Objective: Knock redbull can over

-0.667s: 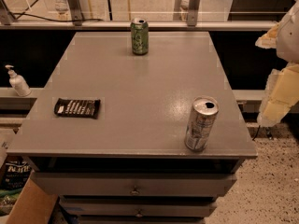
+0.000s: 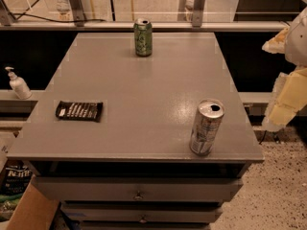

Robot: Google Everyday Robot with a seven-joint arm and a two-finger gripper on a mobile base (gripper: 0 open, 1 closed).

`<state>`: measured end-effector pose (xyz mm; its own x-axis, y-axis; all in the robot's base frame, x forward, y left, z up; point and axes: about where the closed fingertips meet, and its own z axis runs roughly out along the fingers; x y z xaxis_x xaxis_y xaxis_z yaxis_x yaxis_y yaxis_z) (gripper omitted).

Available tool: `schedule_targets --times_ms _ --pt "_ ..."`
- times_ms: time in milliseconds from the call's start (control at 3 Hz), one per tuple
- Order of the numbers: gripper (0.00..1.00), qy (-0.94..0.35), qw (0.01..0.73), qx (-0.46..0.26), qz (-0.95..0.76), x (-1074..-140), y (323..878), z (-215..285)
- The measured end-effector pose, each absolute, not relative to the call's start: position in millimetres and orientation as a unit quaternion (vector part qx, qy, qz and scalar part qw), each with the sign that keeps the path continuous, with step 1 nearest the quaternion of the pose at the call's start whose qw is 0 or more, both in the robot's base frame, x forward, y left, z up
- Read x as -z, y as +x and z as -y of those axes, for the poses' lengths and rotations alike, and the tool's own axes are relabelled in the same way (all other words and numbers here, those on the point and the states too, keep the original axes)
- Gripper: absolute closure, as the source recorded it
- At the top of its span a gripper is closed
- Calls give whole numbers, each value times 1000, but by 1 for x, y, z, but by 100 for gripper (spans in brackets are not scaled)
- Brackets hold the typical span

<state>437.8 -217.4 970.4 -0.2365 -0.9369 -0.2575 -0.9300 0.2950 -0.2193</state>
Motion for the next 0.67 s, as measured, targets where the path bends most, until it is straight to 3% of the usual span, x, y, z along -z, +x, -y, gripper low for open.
schedule_targets --times_ms 667 --pt "0 -519 216 -113 -819 -931 425 231"
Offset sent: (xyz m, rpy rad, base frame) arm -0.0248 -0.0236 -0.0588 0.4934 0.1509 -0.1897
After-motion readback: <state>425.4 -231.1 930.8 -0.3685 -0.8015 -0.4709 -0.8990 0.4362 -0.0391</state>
